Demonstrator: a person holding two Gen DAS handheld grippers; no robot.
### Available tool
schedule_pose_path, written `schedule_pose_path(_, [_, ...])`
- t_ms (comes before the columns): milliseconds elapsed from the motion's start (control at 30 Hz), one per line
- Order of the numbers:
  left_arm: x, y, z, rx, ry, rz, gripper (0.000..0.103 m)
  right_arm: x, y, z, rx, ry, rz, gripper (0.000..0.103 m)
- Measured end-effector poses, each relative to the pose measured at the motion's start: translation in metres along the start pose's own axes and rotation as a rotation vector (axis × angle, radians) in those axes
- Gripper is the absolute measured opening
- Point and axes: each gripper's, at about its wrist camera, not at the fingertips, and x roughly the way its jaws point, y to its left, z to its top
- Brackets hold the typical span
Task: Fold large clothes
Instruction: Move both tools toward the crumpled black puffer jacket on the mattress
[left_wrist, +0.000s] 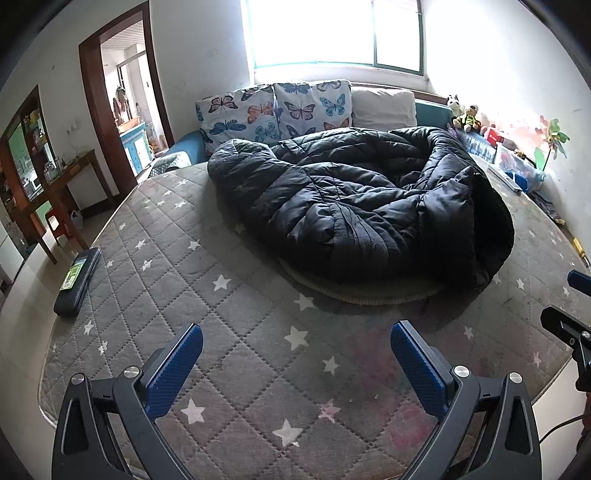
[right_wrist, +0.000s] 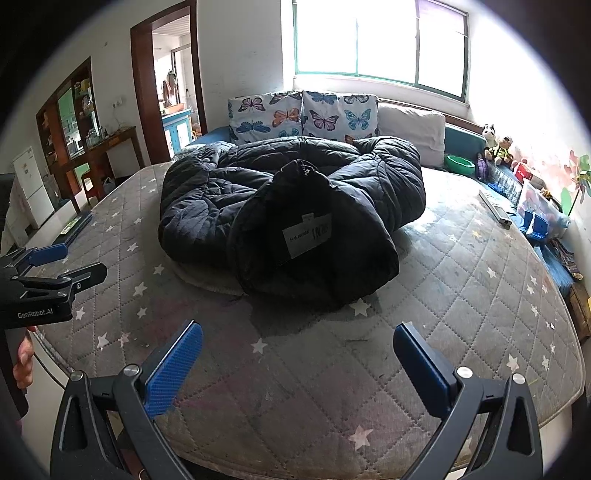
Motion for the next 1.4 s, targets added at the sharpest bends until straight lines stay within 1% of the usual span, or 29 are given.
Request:
schedule_pose_path(467, [0.005, -0.003, 0.000, 0.007, 0.011, -0.003, 0.103, 0.000, 0.000, 0.003, 0.001, 0.001, 0.001, 0.103])
schedule_pose_path(867, [0.009, -0.006, 0.002, 0.027, 0.011, 0.000, 0.103, 0.004, -0.008, 0.006, 0.005, 0.008, -0.007, 0.103])
schedule_pose_path(1133, [0.017, -0.004, 0.013, 0.054, 0.010, 0.006, 0.103, 0.008, -0.009, 0.011, -0.018, 0.011, -0.016, 0.103])
schedule_pose_path(1400, [0.024, 0.006, 0.029, 0.048, 0.014, 0.008, 0.103, 0.013, -0.010, 0.021, -0.035, 0.009, -0.025, 0.103])
